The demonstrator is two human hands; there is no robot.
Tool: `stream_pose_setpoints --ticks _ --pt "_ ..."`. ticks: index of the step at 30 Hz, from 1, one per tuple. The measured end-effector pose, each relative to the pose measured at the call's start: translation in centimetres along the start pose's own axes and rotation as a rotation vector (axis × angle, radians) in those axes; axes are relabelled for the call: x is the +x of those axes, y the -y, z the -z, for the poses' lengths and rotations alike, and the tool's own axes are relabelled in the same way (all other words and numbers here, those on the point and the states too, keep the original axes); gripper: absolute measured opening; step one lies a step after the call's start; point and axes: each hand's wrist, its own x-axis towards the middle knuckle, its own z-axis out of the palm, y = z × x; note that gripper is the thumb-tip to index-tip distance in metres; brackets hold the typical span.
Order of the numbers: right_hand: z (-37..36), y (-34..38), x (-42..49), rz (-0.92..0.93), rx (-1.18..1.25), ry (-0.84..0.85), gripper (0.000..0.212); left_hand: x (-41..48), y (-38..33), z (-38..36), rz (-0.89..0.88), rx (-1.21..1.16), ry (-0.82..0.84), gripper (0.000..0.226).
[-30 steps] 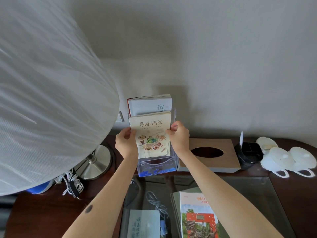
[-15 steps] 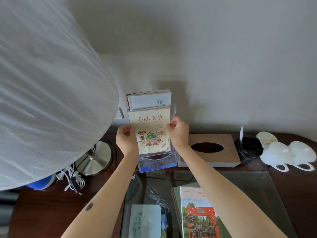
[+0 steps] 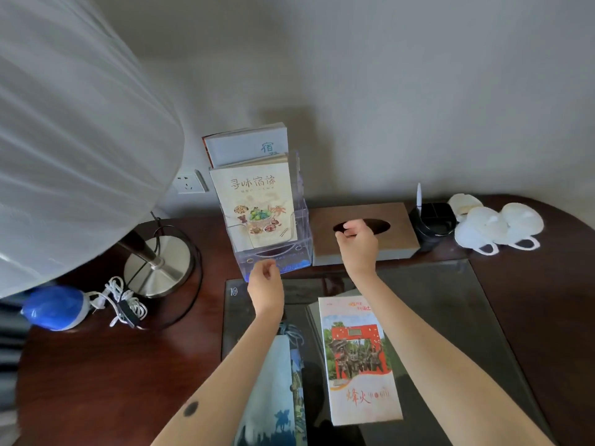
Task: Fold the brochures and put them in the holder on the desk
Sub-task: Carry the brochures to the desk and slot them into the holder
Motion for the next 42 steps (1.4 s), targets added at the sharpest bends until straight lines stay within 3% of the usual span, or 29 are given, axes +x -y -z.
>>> stream_pose_setpoints --ticks 9,15,18,24,34,37,40,42 --pt "3.0 -8.4 -6.4 -0.262 -0.115 0.075 0.035 -6.3 6.1 -3.3 0.155 0.218 0.284 0.043" --pt "2.9 -11.4 -9.9 -0.416 -0.139 0.103 0.044 -9.1 8.0 -5.0 0.110 0.322 0.362 0.043" --pt "2.3 -12.2 -11.7 -0.426 -0.128 0.102 0.042 -10.3 7.9 -5.6 0.074 0.336 0.381 0.038" --pt "1.6 -12.0 -12.9 -0.471 -0.153 0.037 0.028 -10.5 7.9 -6.3 0.121 0.422 0.402 0.049" --pt "2.7 -11.5 -12.5 -0.597 -0.133 0.085 0.035 -9.7 7.0 -6.4 0.272 0.191 0.295 0.047" --pt "3.0 -11.8 -12.0 -0.658 -0.078 0.094 0.036 -9.0 7.3 -6.2 0.320 0.177 0.305 0.019" --pt "3.1 -12.5 -11.4 -0.730 -0.052 0.160 0.031 -8.2 7.3 -6.0 0.364 0.179 0.334 0.012" --pt "3.2 -12.9 -11.2 -0.769 -0.027 0.201 0.019 -7.7 7.3 -5.8 0.394 0.132 0.344 0.026"
